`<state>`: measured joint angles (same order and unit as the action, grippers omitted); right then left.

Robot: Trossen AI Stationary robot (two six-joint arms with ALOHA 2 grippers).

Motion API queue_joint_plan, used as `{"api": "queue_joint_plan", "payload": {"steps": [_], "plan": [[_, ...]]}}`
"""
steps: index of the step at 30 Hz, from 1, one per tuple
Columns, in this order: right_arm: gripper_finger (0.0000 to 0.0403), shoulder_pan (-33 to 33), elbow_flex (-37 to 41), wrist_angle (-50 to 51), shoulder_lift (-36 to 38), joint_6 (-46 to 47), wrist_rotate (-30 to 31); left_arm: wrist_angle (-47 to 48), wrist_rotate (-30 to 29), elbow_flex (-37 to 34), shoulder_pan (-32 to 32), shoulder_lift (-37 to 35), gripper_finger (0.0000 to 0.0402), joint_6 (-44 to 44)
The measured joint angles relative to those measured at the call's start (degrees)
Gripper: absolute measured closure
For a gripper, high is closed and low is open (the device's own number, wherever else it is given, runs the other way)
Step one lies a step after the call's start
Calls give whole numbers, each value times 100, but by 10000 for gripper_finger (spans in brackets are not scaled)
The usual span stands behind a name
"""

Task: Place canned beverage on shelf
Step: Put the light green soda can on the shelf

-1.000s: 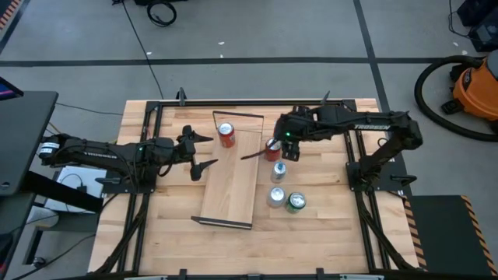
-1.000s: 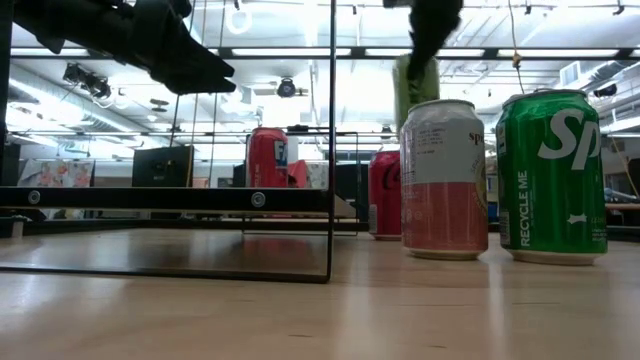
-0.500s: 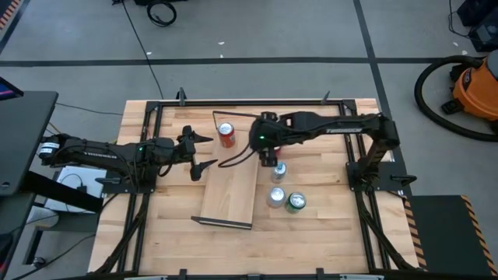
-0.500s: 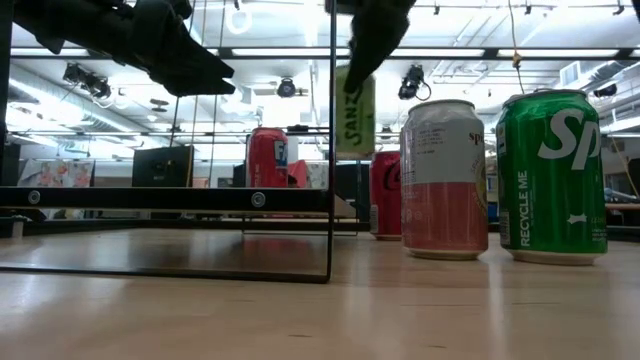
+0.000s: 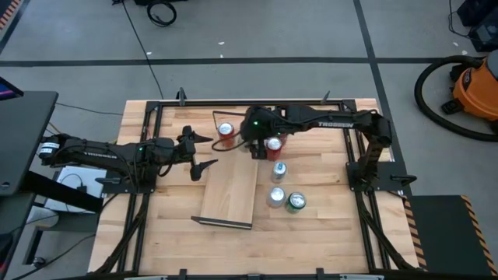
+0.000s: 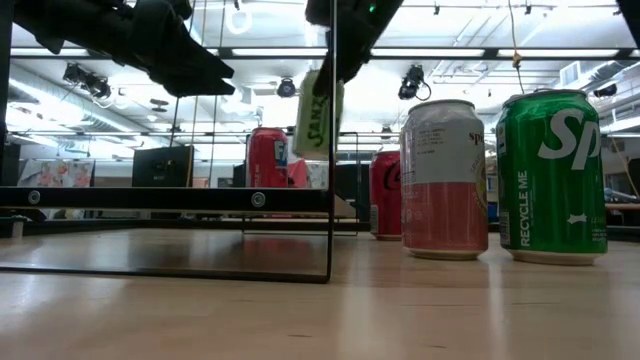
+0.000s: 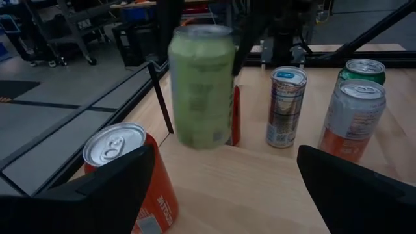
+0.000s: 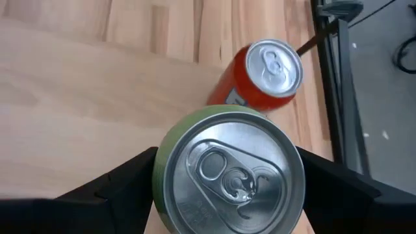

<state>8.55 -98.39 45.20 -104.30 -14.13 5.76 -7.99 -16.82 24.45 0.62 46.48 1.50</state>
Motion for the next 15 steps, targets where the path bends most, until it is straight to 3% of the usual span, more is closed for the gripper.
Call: {"api": "queue_joint_plan", "payload": {"steps": [15], "plan": [[69,289,13,-213,-718,-258,-189,153,0,0,0,0,13,-151]]}}
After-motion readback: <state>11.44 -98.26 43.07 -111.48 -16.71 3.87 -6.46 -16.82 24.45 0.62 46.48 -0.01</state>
